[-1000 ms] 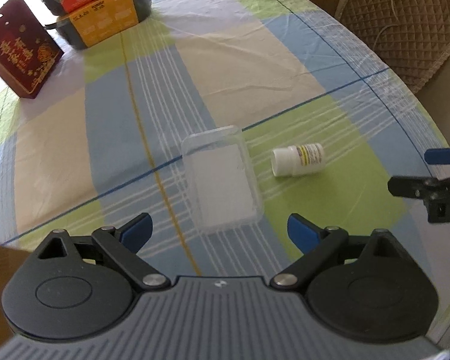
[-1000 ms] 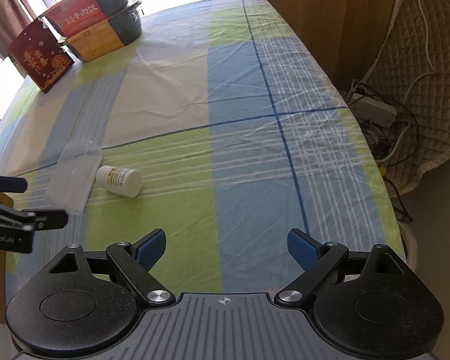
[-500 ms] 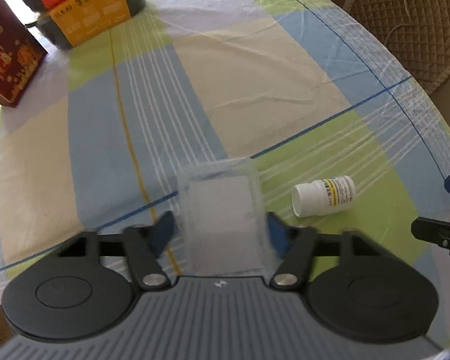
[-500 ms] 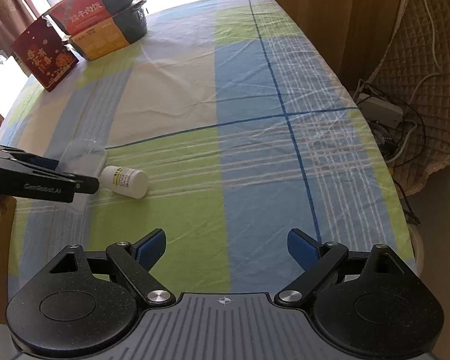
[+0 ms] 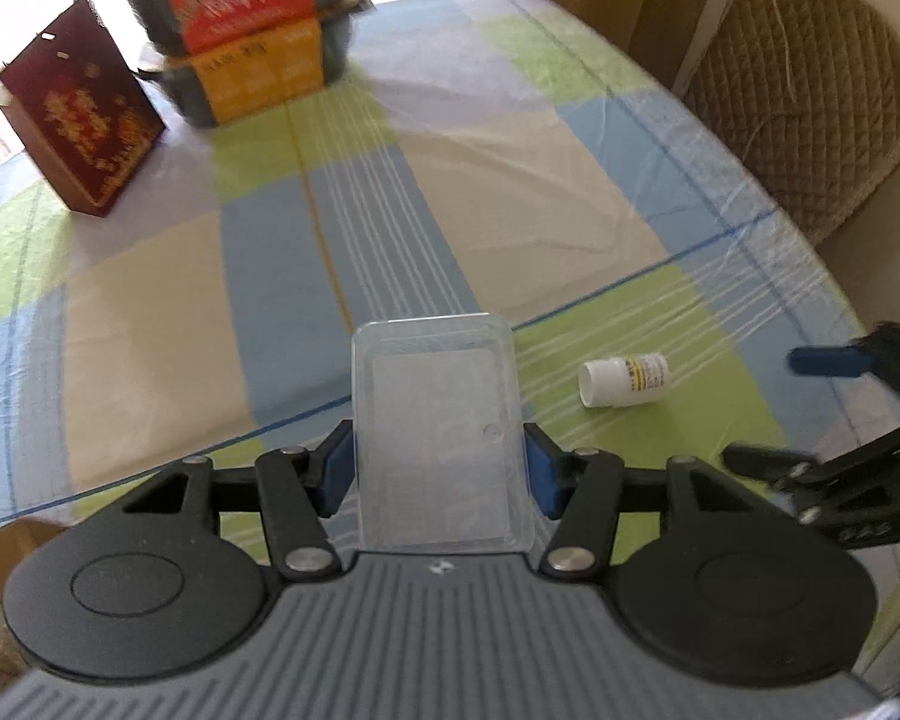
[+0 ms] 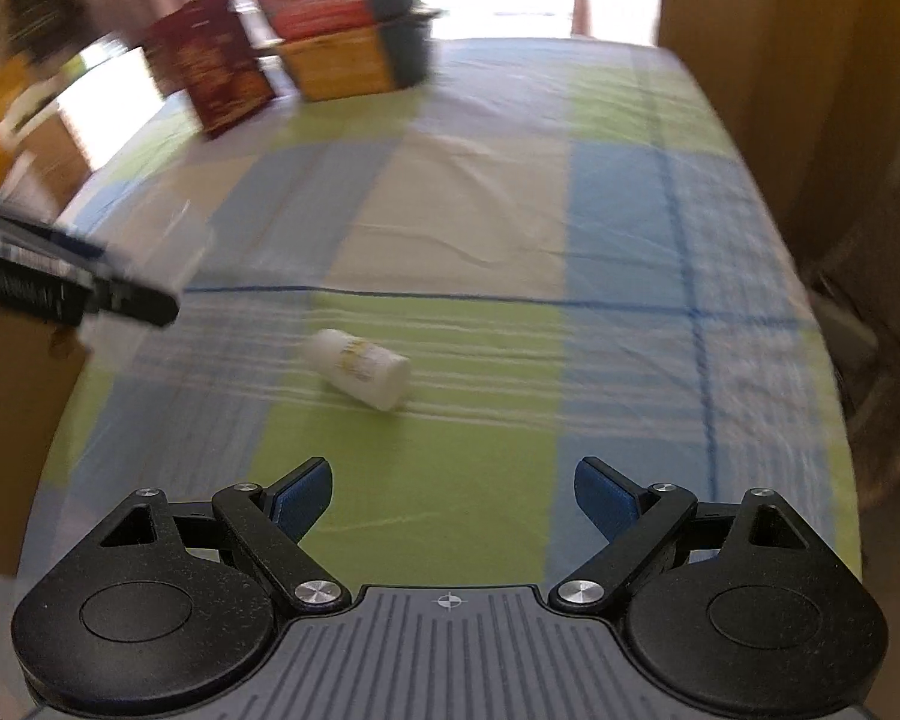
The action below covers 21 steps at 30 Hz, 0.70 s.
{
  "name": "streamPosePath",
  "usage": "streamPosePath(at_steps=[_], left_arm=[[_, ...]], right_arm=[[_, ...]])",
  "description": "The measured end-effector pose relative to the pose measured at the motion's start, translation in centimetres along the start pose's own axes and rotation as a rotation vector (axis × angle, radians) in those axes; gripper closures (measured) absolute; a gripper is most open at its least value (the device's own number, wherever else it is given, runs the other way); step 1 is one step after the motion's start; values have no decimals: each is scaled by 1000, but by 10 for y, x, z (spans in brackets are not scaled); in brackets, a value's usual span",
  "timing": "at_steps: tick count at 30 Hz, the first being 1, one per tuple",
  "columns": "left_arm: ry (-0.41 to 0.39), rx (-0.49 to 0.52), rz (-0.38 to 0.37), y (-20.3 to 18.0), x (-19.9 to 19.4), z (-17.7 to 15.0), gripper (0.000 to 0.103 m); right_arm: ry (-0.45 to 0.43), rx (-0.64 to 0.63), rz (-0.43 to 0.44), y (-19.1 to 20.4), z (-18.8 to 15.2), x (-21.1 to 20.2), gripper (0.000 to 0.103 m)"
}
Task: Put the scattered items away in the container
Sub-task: 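Grasp the white pill bottle with the right tool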
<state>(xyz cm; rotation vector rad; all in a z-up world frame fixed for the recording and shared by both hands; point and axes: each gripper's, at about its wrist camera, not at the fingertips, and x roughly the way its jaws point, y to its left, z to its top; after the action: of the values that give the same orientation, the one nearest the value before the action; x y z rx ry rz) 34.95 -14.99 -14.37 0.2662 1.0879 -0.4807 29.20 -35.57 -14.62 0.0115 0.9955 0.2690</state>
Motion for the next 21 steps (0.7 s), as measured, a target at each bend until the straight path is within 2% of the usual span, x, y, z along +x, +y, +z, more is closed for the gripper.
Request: streamPosePath(at_steps=[6, 8, 13, 16, 18, 19, 20, 21], left_arm=[[-79, -52, -10, 22, -45, -4, 50], [-104, -62, -7, 29, -60, -5, 50], [-153, -85, 2, 46, -92, -11, 50], [-173, -99, 16, 57, -108, -17, 50], [-179, -108, 24, 65, -118, -26, 50], [-181, -112, 28, 69, -123, -31, 50], [-183, -117, 32, 73, -128, -36, 50], [-185, -122, 36, 77, -134, -41, 50]], right_arm=[[-64, -173, 73, 22, 17, 10, 10], [-55, -194, 95, 24, 22, 20, 10], [-7, -260, 79, 30, 27, 48, 11], [35, -272, 74, 33, 31, 61, 40], [50, -265, 59, 33, 33, 65, 40], [54, -265, 51, 34, 34, 67, 46], [64, -265, 41, 35, 33, 68, 66], [77, -264, 32, 37, 32, 69, 70]])
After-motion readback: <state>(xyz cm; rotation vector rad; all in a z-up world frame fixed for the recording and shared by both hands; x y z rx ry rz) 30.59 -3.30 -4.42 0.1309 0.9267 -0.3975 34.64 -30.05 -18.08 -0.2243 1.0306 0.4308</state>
